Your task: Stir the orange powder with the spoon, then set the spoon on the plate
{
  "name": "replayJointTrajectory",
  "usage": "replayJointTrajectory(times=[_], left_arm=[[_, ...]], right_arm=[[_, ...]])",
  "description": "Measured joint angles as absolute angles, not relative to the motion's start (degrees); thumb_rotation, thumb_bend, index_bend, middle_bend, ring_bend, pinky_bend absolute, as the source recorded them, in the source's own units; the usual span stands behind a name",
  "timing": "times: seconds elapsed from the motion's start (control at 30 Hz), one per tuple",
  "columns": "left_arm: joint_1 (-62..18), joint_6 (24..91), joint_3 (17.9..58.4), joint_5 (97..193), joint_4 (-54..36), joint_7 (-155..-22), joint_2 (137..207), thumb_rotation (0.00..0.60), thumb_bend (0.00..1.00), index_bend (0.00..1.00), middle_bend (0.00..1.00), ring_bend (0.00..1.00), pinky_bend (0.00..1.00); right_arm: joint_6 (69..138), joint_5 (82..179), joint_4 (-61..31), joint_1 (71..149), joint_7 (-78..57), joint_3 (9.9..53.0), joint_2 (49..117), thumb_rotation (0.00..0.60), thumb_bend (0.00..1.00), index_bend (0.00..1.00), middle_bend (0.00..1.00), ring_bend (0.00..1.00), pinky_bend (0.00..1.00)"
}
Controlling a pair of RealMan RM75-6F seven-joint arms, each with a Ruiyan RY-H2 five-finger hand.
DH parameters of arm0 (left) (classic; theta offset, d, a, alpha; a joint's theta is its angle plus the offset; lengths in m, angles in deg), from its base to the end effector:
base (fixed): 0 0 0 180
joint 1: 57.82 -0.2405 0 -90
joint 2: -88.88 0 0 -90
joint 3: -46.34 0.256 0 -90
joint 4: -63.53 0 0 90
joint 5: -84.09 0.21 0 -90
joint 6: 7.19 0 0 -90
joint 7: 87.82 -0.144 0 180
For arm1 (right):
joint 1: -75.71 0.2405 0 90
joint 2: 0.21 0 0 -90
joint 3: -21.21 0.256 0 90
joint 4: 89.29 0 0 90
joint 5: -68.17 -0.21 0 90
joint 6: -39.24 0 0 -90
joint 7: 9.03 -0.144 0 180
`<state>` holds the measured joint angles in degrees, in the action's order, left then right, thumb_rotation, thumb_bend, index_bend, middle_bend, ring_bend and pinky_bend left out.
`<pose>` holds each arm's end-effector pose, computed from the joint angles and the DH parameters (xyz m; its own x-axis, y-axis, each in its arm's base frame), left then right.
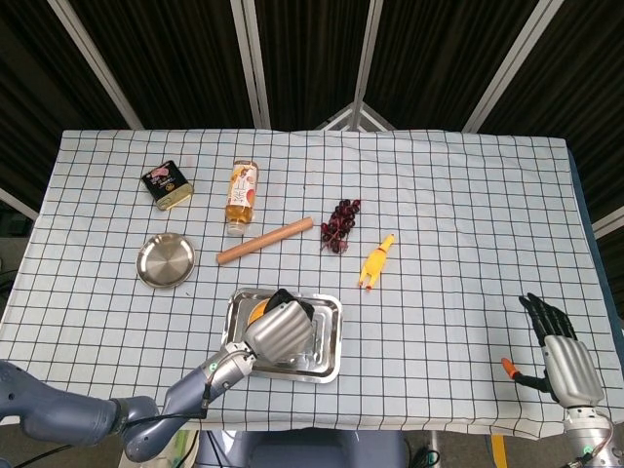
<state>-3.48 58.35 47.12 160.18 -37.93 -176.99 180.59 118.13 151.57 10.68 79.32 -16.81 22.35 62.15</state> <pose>-0.0308 0.2549 -0.0386 0.7507 -0.6192 0.2303 -0.1480 -0.4973 -0.8548 -0.3034 -0.1645 0.1402 0.1571 -0.1459 0.9767 -0.9830 0.0720 0.1689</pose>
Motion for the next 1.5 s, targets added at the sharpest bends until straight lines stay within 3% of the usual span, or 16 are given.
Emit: replayJointTrajectory(times=[0.5,1.2,1.5], left_arm=[[-4.80,58.16,47.61,163.44,-41.95,-174.45,175.69,0.600,0.59,0.81,1.00,1.00,1.00],[-6.22,55.63,48.56,164.76,-40.19,-174.31,177.97,0.600,0.59,0.81,1.00,1.00,1.00],[-6.95,55.51,48.22,164.51,-38.93,-174.26,175.97,0.600,0.59,0.81,1.00,1.00,1.00]], right_arm=[[118.00,151.29,10.81,79.31,-16.67,22.38,62.20,0.600,0.32,0.00,0.00,0.00,0.00],[118.00,151.11,10.84,79.30,-16.77,22.50,62.16,0.600,0.32,0.00,0.00,0.00,0.00],[117.93,151.23,10.82,79.33,-16.64,22.43,62.22,0.600,0.32,0.00,0.00,0.00,0.00]])
